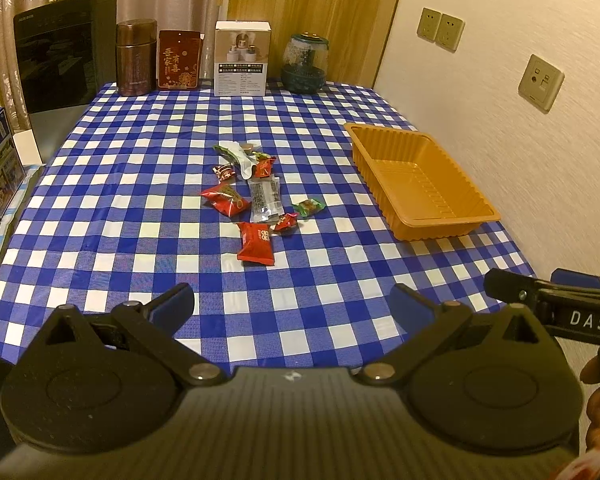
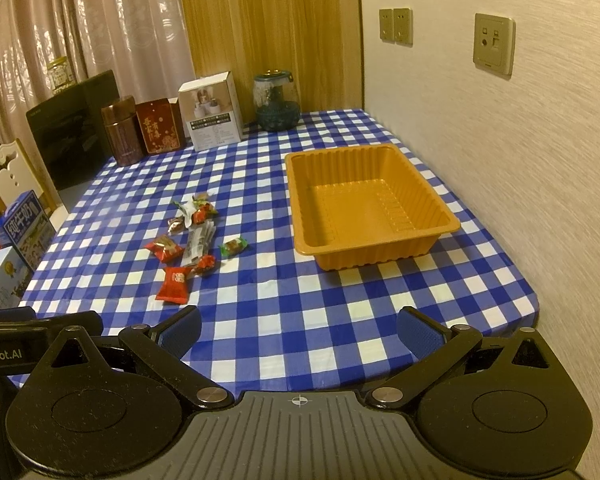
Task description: Organize snacks
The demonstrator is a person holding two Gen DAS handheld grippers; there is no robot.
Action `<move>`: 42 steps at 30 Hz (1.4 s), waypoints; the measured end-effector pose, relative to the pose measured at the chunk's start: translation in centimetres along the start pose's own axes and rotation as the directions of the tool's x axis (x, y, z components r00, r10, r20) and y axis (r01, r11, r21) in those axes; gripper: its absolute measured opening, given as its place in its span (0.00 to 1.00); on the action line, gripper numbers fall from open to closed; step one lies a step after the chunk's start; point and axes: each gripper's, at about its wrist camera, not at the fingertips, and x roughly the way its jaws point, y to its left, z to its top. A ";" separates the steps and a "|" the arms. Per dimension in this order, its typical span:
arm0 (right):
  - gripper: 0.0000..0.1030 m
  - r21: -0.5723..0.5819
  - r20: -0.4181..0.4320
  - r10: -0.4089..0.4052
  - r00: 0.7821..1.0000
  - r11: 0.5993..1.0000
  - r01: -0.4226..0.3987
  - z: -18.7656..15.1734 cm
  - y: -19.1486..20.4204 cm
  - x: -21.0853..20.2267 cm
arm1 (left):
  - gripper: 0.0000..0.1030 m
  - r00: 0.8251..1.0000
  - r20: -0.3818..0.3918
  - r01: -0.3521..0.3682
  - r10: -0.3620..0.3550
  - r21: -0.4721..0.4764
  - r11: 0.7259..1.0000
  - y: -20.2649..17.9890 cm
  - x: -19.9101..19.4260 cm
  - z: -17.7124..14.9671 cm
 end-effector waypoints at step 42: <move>0.75 0.031 -0.027 0.035 0.999 0.999 -0.034 0.0 0.2 10.7 | 0.91 0.999 0.003 -0.043 0.043 0.038 0.998 4.0 11.5 0.7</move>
